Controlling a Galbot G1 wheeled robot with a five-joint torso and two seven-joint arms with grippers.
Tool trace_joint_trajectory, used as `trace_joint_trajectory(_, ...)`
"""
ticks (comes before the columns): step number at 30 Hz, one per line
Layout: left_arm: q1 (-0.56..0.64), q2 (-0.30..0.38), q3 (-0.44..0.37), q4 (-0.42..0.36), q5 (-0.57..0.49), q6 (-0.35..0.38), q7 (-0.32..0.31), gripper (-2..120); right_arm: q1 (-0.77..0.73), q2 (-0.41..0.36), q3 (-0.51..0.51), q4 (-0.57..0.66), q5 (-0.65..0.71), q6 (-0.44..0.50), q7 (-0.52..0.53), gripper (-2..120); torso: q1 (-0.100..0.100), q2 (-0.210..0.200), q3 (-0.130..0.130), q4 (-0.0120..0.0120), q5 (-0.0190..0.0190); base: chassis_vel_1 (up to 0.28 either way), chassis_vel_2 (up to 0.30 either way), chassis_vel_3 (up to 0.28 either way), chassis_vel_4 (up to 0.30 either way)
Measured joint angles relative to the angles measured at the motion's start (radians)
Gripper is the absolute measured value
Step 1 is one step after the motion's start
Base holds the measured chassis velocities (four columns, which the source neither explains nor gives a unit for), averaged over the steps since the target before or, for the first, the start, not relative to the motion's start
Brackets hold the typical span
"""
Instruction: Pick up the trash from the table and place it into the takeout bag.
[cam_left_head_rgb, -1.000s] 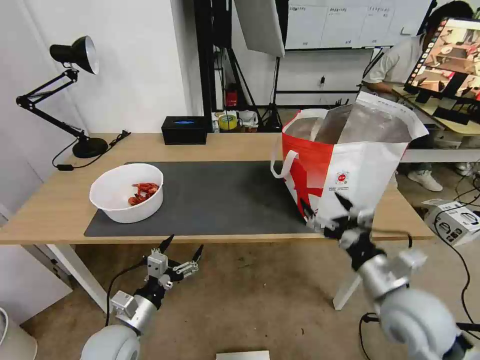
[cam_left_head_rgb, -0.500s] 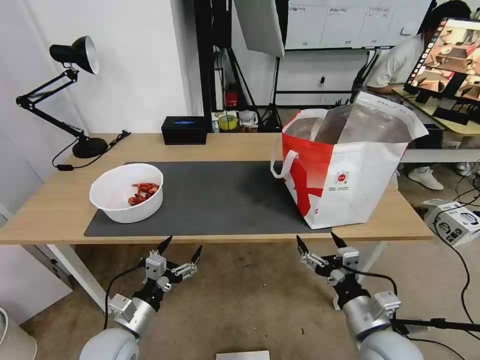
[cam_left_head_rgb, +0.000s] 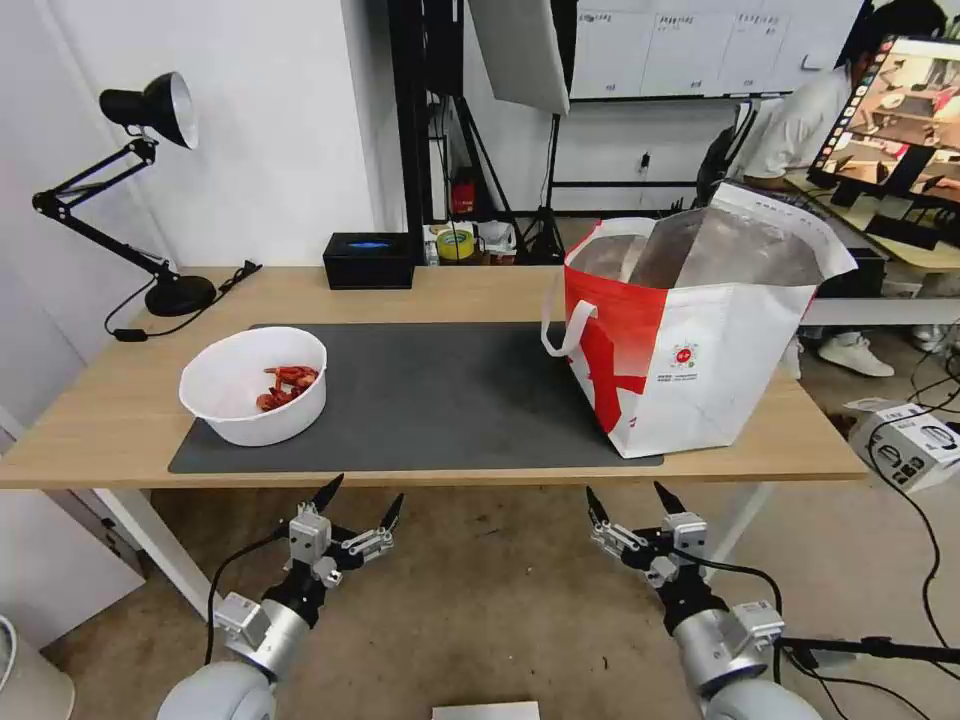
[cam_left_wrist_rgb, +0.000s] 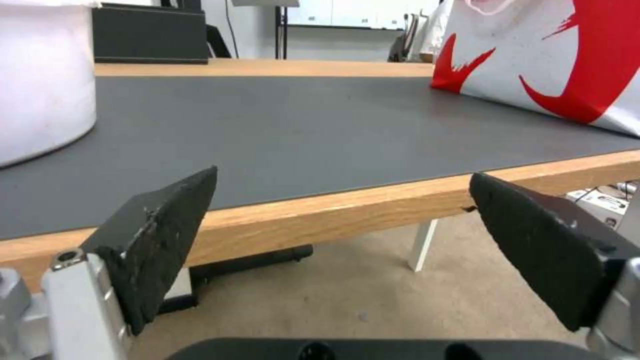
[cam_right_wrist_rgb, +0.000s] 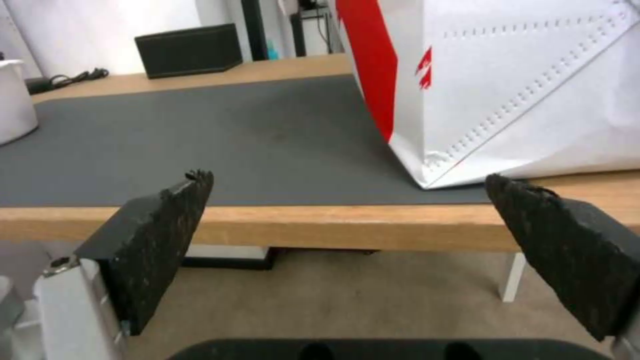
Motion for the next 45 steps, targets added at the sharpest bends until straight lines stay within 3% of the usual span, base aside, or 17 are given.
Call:
trace_joint_trajectory(11, 0.006, 0.0, -0.007, -0.002, 0.001, 0.001, 0.0, 100, -0.011, -0.003, 0.005, 0.001, -0.017, -0.014, -0.003, 100, 0.0, 0.0, 0.0, 0.0, 0.0, 0.0, 0.0, 0.0, 0.0)
trace_joint_trajectory(15, -0.01, 0.016, -0.032, -0.019, -0.028, 0.036, -0.014, 100, -0.012, -0.003, 0.005, 0.002, -0.017, -0.015, -0.004, 100, 0.0, 0.0, 0.0, 0.0001, 0.0, 0.0, 0.0, 0.0, 0.0)
trace_joint_trajectory(24, -0.117, 0.152, -0.126, -0.075, -0.192, 0.172, -0.16, 100, -0.011, -0.004, 0.006, 0.003, -0.017, -0.016, -0.004, 100, 0.0, 0.0, 0.0, -0.0001, 0.0, 0.0, 0.0, 0.0, 0.0)
trace_joint_trajectory(30, -0.161, 0.212, -0.153, -0.078, -0.26, 0.207, -0.189, 100, -0.011, -0.004, 0.006, 0.003, -0.017, -0.016, -0.005, 100, 0.0, 0.0, 0.0, 0.0, 0.0, 0.0, 0.0, 0.0, 0.0)
trace_joint_trajectory(37, -0.228, 0.279, -0.157, -0.05, -0.308, 0.244, -0.224, 100, -0.011, -0.004, 0.006, 0.004, -0.016, -0.016, -0.005, 100, 0.0, 0.0, 0.0, 0.0, -0.0001, 0.0, 0.0, 0.0, 0.0)
trace_joint_trajectory(45, -0.321, 0.371, -0.158, 0.021, -0.35, 0.352, -0.327, 100, -0.011, -0.004, 0.006, 0.004, -0.016, -0.017, -0.005, 100, 0.0, 0.0, 0.0, 0.0, -0.0001, 0.0, 0.0, 0.0, 0.0)
